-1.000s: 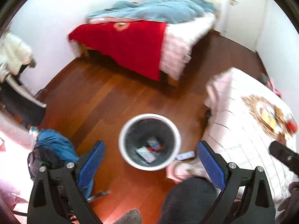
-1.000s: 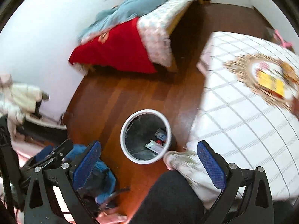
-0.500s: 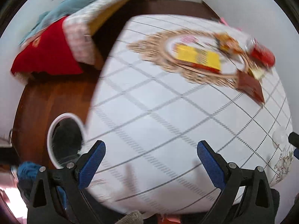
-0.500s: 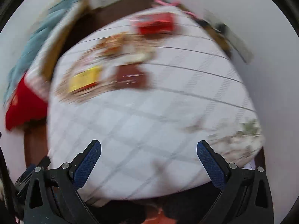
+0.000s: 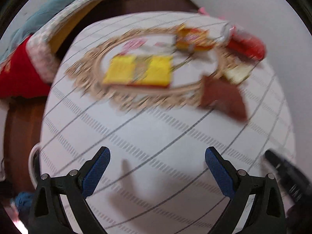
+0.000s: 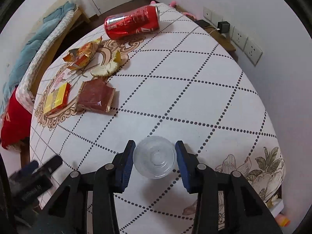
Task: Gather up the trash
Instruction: 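Grasp the clear plastic cup with the right tool while the left tool grasps the brown snack bag, then carry the brown snack bag and plastic cup over the white bin with both tools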
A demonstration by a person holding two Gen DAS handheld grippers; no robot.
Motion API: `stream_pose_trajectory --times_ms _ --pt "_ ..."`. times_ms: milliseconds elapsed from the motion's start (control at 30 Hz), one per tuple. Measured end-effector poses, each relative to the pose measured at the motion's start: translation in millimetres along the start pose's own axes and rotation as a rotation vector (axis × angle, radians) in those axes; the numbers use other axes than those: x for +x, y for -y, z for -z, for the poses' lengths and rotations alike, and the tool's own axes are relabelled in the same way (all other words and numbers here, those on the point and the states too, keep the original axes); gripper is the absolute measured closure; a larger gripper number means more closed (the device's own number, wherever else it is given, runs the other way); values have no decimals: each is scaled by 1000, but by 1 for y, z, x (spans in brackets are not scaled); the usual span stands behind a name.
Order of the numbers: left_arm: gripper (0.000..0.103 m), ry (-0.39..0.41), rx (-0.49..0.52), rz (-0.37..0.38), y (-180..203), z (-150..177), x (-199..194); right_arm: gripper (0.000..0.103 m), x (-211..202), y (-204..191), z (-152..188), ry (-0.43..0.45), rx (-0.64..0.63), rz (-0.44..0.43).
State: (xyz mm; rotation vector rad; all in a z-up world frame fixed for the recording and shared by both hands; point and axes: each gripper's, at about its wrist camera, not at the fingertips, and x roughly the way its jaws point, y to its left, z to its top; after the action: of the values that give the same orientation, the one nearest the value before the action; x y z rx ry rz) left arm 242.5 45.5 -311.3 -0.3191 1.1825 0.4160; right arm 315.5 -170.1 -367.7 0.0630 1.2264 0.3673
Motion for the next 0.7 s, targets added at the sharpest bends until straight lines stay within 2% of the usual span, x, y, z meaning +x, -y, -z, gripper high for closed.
stream_pose_trajectory --times_ms 100,267,333,433,467,533,700 --pt "4 -13 34 107 23 -27 9 59 -4 10 -8 9 15 4" --pt "4 -79 95 193 59 -54 38 59 1 35 -26 -1 88 2" --pt "4 -92 127 188 69 -57 47 59 2 40 -31 0 103 6" --pt "5 -73 170 139 83 -55 53 59 2 42 -36 4 106 7" --pt "13 -58 179 128 86 -54 52 59 2 42 -38 4 104 7" --pt "21 -36 194 103 91 -50 49 59 3 40 -40 4 96 7" --pt "23 12 198 73 92 -37 31 59 -5 32 -39 19 67 -2"
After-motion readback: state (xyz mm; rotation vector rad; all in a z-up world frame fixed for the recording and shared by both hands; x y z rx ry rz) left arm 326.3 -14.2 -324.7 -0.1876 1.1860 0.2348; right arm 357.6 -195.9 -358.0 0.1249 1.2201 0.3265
